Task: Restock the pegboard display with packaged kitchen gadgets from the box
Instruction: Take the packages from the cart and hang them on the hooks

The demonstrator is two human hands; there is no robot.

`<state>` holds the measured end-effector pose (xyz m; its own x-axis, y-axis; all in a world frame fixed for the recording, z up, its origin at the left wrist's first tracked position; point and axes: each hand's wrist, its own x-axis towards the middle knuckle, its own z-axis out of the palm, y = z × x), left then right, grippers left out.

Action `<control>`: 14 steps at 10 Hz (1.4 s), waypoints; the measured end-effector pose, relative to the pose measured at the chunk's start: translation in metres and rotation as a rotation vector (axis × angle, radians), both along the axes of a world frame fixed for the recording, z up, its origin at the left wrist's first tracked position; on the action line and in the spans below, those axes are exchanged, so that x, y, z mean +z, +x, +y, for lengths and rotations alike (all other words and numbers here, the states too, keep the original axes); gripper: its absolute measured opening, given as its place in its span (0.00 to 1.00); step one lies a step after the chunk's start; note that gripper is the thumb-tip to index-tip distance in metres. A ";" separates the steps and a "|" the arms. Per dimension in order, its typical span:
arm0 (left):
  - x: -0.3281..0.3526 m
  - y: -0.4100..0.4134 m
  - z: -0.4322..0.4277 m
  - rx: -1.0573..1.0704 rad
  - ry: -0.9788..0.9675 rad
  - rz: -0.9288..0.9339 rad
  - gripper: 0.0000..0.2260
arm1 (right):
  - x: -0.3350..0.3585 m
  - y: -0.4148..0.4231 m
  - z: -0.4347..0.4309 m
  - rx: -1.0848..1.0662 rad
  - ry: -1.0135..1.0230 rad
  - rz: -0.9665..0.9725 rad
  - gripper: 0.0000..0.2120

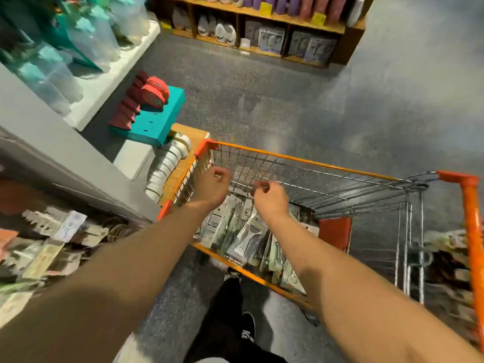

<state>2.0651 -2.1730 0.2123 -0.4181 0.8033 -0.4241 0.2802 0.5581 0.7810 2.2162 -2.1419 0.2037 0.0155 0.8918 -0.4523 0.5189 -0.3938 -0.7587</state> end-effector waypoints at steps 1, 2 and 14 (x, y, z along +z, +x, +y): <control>-0.055 -0.007 0.014 -0.034 -0.128 -0.033 0.08 | -0.050 0.010 0.010 -0.130 -0.164 0.016 0.06; -0.107 -0.006 0.029 -0.088 -0.270 -0.030 0.11 | -0.095 0.019 0.012 -0.062 -0.224 -0.056 0.08; -0.320 0.088 0.031 -0.209 -0.565 -0.129 0.14 | -0.277 0.103 -0.016 -0.269 -0.243 -0.725 0.18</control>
